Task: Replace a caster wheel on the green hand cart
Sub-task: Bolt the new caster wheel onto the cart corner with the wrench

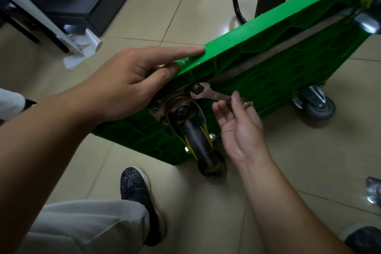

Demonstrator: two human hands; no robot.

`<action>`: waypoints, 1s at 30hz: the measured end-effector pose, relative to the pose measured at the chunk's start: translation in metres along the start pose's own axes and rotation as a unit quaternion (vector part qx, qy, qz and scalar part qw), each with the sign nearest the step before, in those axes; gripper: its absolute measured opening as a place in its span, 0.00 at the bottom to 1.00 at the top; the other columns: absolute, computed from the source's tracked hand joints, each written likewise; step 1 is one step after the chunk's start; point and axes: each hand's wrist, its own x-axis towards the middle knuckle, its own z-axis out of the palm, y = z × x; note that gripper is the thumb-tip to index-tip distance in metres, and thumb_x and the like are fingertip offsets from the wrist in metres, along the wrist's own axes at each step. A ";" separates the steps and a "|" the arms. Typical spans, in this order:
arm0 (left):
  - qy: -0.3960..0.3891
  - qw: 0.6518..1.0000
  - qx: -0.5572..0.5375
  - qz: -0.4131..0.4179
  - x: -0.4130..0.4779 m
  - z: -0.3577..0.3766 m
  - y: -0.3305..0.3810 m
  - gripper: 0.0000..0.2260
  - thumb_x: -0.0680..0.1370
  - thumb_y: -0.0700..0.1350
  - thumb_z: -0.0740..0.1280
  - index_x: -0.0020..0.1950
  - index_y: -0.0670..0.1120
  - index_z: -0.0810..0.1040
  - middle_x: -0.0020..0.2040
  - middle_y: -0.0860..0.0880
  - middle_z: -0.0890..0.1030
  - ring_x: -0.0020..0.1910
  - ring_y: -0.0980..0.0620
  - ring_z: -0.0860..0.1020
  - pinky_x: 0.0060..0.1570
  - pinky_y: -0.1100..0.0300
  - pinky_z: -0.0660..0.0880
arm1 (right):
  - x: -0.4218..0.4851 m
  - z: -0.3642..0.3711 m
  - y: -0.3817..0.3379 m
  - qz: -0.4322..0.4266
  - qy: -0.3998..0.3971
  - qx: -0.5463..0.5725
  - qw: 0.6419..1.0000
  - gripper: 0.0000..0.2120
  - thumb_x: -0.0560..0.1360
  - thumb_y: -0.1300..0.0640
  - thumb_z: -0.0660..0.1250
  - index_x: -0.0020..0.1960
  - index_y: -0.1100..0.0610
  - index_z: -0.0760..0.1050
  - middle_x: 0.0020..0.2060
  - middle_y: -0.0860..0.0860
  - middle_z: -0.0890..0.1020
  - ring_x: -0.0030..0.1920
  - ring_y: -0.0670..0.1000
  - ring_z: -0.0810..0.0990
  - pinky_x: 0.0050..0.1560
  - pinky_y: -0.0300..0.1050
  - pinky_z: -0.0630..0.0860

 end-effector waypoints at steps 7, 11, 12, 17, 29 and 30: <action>0.022 0.999 0.024 0.008 0.002 0.003 -0.002 0.20 0.84 0.50 0.59 0.75 0.59 0.73 0.72 0.60 0.76 0.71 0.60 0.74 0.70 0.47 0.74 | 0.018 -0.002 -0.028 -0.084 -0.070 -0.109 0.988 0.08 0.80 0.63 0.67 0.52 0.58 0.67 0.39 0.56 0.83 0.38 0.52 0.85 0.45 0.47 0.83; 0.021 0.999 0.024 0.005 0.001 0.003 -0.001 0.20 0.84 0.51 0.59 0.76 0.60 0.73 0.71 0.60 0.77 0.70 0.61 0.75 0.67 0.47 0.76 | 0.021 0.004 -0.045 -0.165 -0.103 -0.173 0.966 0.11 0.80 0.64 0.69 0.53 0.57 0.67 0.39 0.56 0.82 0.36 0.55 0.85 0.44 0.52 0.83; 0.020 1.000 0.024 0.003 0.001 0.004 0.000 0.20 0.84 0.51 0.59 0.76 0.60 0.73 0.71 0.61 0.77 0.69 0.61 0.76 0.67 0.48 0.76 | 0.021 0.004 -0.047 -0.168 -0.105 -0.177 0.964 0.11 0.80 0.64 0.69 0.54 0.58 0.67 0.39 0.56 0.83 0.36 0.55 0.85 0.44 0.53 0.83; 0.030 0.999 0.037 0.000 0.000 0.003 0.002 0.20 0.83 0.52 0.59 0.75 0.63 0.73 0.68 0.64 0.78 0.61 0.69 0.76 0.61 0.57 0.78 | 0.011 -0.003 -0.024 -0.057 -0.049 -0.075 0.994 0.07 0.81 0.64 0.65 0.54 0.59 0.67 0.38 0.55 0.84 0.38 0.51 0.86 0.44 0.45 0.83; 0.033 0.999 0.024 -0.006 0.000 0.005 0.001 0.19 0.83 0.53 0.59 0.74 0.64 0.73 0.66 0.67 0.78 0.63 0.67 0.78 0.60 0.56 0.79 | -0.001 -0.013 0.005 0.051 0.012 0.065 0.996 0.07 0.75 0.61 0.69 0.51 0.60 0.72 0.38 0.56 0.84 0.40 0.51 0.87 0.43 0.44 0.84; 0.032 0.999 0.021 -0.006 0.000 0.005 0.001 0.19 0.83 0.53 0.59 0.74 0.65 0.73 0.66 0.66 0.78 0.63 0.67 0.78 0.60 0.55 0.79 | -0.001 -0.012 0.004 0.057 0.010 0.064 0.996 0.07 0.74 0.62 0.69 0.50 0.60 0.72 0.38 0.56 0.84 0.40 0.51 0.87 0.43 0.44 0.84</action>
